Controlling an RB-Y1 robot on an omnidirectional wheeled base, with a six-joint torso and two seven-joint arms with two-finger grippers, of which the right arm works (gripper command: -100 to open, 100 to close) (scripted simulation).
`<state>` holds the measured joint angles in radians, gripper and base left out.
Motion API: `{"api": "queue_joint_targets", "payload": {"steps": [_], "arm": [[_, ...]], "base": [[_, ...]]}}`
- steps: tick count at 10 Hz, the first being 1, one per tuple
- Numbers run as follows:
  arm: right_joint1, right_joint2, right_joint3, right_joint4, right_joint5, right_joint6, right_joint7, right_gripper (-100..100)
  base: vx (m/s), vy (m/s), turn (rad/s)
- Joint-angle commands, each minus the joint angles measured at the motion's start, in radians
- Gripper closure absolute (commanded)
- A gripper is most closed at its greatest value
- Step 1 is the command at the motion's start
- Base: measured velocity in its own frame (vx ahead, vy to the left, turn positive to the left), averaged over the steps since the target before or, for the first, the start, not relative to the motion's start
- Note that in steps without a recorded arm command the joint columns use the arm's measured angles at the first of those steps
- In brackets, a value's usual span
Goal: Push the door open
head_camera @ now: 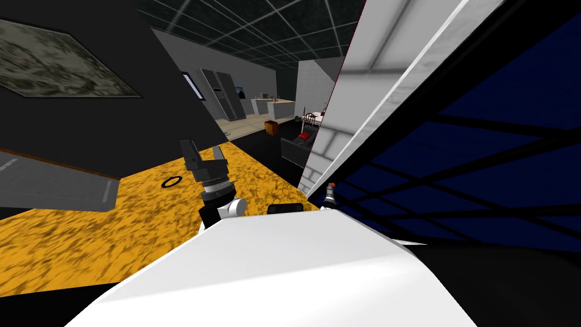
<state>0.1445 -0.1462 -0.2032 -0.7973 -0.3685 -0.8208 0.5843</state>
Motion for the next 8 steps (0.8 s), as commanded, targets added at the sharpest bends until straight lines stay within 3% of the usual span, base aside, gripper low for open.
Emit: {"api": "queue_joint_targets", "payload": {"steps": [1, 5, 8], "arm": [[0.024, -0.005, -0.011, -0.01, -0.022, -0.005, -0.03, 100], [0.056, -0.002, -0.001, -0.031, -0.074, -0.036, -0.137, 100], [0.074, 0.001, 0.005, -0.042, -0.101, -0.053, -0.193, 100]], "base": [[-0.031, 0.0, 0.117], [-0.075, -0.028, 0.206], [-0.055, -0.019, 0.139]]}}
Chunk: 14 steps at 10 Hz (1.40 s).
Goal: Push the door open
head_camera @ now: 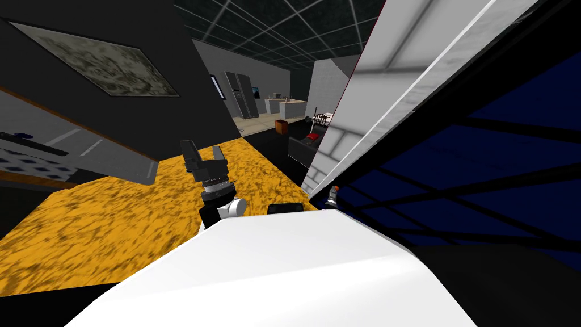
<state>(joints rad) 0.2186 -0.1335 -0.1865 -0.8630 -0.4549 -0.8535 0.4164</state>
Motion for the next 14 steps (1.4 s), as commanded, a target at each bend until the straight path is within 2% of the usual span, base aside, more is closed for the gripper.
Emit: {"api": "queue_joint_targets", "payload": {"steps": [1, 3, 10, 11, 12, 14], "arm": [[0.008, -0.011, -0.009, 0.019, -0.028, -0.028, -0.05, 100], [0.017, -0.01, -0.006, 0.013, -0.042, -0.036, -0.084, 100], [0.078, 0.0, 0.013, -0.025, -0.14, -0.095, -0.288, 100], [0.078, 0.0, 0.013, -0.025, -0.14, -0.095, -0.288, 100], [0.087, 0.001, 0.016, -0.031, -0.154, -0.104, -0.318, 100], [0.087, 0.001, 0.016, -0.031, -0.154, -0.104, -0.318, 100]], "base": [[-0.103, -0.033, 0.208], [-0.08, -0.01, 0.155], [-0.081, -0.014, 0.2], [-0.059, 0.0, 0.081], [-0.038, 0.011, 0.113], [-0.029, 0.006, 0.028]]}}
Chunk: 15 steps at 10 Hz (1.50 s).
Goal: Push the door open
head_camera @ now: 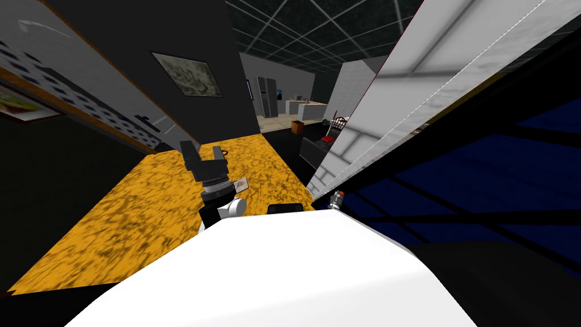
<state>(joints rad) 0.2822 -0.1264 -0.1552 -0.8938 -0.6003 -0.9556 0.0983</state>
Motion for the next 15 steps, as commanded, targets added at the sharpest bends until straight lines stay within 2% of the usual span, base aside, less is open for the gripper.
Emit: {"api": "queue_joint_targets", "payload": {"steps": [1, 4, 7, 9, 10, 11, 14, 15], "arm": [[0.033, -0.004, -0.012, -0.006, -0.023, -0.01, -0.029, 100], [0.042, -0.002, -0.01, -0.011, -0.037, -0.018, -0.059, 100], [0.068, 0.003, -0.001, -0.028, -0.079, -0.044, -0.147, 100], [0.068, 0.003, -0.001, -0.028, -0.079, -0.044, -0.147, 100], [0.077, 0.005, 0.002, -0.033, -0.094, -0.052, -0.177, 100], [0.077, 0.005, 0.002, -0.033, -0.094, -0.052, -0.177, 100], [0.104, 0.011, 0.01, -0.05, -0.136, -0.078, -0.262, 100], [0.104, 0.011, 0.01, -0.05, -0.136, -0.078, -0.266, 100]], "base": [[-0.048, -0.002, 0.134], [-0.05, 0.001, 0.103], [-0.073, 0.005, 0.181], [-0.051, 0.005, 0.042], [-0.025, -0.01, 0.112], [-0.037, -0.009, 0.086], [-0.075, 0.01, 0.175], [-0.068, 0.006, 0.101]]}}
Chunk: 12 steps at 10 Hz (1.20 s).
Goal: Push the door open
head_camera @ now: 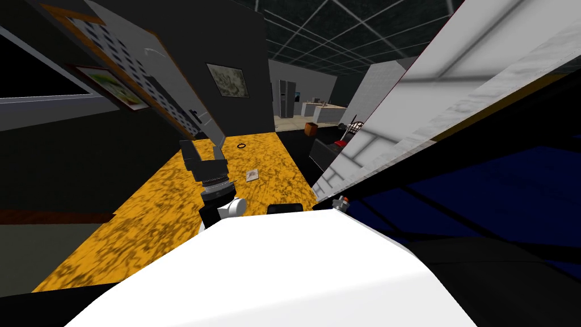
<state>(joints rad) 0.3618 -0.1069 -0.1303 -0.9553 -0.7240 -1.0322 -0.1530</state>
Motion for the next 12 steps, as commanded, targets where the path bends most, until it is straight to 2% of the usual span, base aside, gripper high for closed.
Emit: {"api": "queue_joint_targets", "payload": {"steps": [1, 2, 7, 8, 10, 11, 12], "arm": [[0.033, -0.006, -0.012, 0.006, -0.026, -0.01, -0.044, 100], [0.01, 0.0, 0.014, -0.019, -0.036, -0.008, -0.062, -100], [0.008, 0.009, 0.058, -0.042, -0.125, -0.044, -0.197, -100], [0.008, 0.009, 0.058, -0.042, -0.125, -0.044, -0.206, -100], [0.007, 0.015, 0.081, -0.054, -0.172, -0.063, -0.269, -100], [0.007, 0.015, 0.081, -0.054, -0.172, -0.063, -0.281, -100], [0.007, 0.018, 0.093, -0.06, -0.196, -0.072, -0.318, -100]], "base": [[-0.067, 0.013, 0.151], [-0.045, 0.027, 0.102], [-0.037, 0.024, 0.014], [-0.025, 0.026, 0.005], [-0.033, 0.025, 0.03], [-0.03, 0.017, 0.01], [-0.025, 0.019, 0.024]]}}
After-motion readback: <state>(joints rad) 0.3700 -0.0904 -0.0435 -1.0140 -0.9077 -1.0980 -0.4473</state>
